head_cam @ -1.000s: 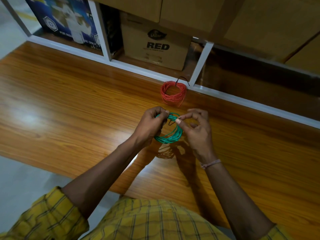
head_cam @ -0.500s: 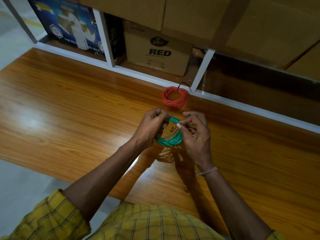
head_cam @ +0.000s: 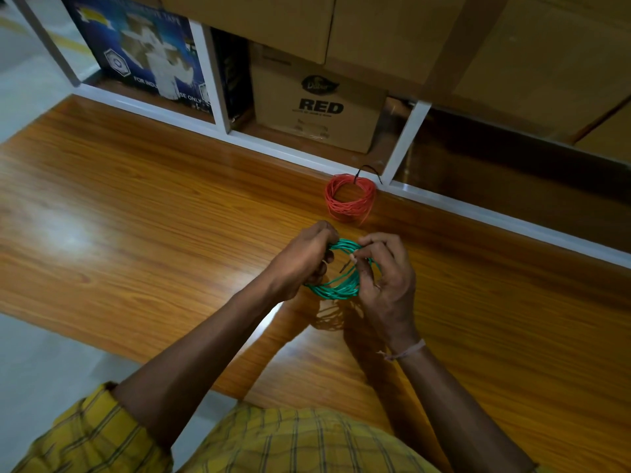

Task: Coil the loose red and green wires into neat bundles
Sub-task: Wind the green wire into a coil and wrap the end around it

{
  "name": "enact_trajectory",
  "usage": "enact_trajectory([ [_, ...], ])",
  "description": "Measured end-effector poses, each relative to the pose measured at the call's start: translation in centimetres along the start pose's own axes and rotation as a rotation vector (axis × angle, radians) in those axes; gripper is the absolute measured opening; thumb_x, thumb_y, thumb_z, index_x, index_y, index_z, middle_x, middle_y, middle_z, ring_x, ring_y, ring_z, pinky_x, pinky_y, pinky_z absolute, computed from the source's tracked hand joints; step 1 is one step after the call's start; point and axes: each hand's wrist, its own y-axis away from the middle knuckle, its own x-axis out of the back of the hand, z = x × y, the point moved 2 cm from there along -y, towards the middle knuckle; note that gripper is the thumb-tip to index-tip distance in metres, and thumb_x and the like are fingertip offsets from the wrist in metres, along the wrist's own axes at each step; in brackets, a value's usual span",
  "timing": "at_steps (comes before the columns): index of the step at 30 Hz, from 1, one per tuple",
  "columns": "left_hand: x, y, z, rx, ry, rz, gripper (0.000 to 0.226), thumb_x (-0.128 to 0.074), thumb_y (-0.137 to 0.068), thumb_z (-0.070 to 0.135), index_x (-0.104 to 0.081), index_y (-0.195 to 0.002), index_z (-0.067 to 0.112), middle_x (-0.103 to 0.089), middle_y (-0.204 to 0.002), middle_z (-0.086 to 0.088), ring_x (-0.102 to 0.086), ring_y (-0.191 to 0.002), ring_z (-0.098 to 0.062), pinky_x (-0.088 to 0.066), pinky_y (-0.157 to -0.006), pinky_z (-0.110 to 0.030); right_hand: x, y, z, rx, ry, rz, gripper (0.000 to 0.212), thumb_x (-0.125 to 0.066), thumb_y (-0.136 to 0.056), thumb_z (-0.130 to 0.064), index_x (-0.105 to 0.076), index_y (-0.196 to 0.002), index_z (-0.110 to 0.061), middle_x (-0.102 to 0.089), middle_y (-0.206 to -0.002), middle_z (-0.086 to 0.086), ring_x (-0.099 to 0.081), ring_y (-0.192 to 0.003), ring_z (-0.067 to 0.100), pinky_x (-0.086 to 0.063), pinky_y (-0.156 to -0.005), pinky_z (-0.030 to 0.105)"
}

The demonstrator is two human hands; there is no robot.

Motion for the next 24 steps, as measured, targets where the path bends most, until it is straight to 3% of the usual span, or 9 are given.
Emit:
enact_trajectory([
  [5,0.3,-0.2,1.0,0.059,-0.188,-0.099,0.014,-0.035,-0.109,0.02,-0.048,-0.102,0.021,-0.057,-0.073,-0.015,-0.03,-0.039,-0.012,-0.024,-0.042,-0.018,-0.2,0.1,0.2,-0.004,-0.016,0.003,0.01,-0.071,-0.089,0.013,-0.068,-0.089,0.004,-0.062,-0.108,0.017,-0.064,-0.101,0.027,-0.051,-0.085,0.022],
  [8,0.4,-0.3,1.7,0.079,-0.236,-0.143,0.014,-0.033,-0.11,0.023,-0.046,-0.106,0.02,-0.068,-0.081,-0.03,-0.029,-0.037,-0.013,-0.026,-0.04,-0.017,-0.2,0.1,0.0,-0.005,-0.013,0.004,0.009,-0.07,-0.089,0.013,-0.068,-0.09,0.004,-0.062,-0.107,0.018,-0.064,-0.101,0.027,-0.047,-0.087,0.017],
  [11,0.6,-0.4,2.0,0.089,-0.206,-0.175,0.013,-0.032,-0.11,0.023,-0.044,-0.109,0.018,-0.073,-0.095,-0.039,-0.026,-0.039,-0.013,-0.025,-0.04,-0.019,-0.1,0.0,0.0,-0.006,-0.005,0.011,0.009,-0.069,-0.089,0.012,-0.068,-0.09,0.004,-0.062,-0.107,0.018,-0.063,-0.101,0.026,-0.049,-0.083,0.02],
  [16,0.6,-0.5,2.1,0.051,-0.144,-0.144,0.01,-0.035,-0.11,0.019,-0.045,-0.11,0.017,-0.077,-0.091,-0.031,-0.025,-0.04,-0.013,-0.022,-0.04,-0.019,0.1,-0.5,-0.1,0.002,0.005,0.025,0.012,-0.07,-0.086,0.015,-0.069,-0.09,0.004,-0.062,-0.107,0.019,-0.062,-0.101,0.024,-0.046,-0.085,0.013],
  [24,0.8,-0.1,1.3,-0.065,-0.017,-0.126,0.008,-0.041,-0.108,0.013,-0.048,-0.106,0.017,-0.072,-0.078,-0.009,-0.03,-0.044,-0.011,-0.02,-0.043,-0.02,0.1,-0.4,-0.4,-0.004,-0.015,0.037,0.012,-0.071,-0.086,0.015,-0.069,-0.09,0.004,-0.063,-0.108,0.019,-0.062,-0.102,0.023,-0.048,-0.087,0.016],
])
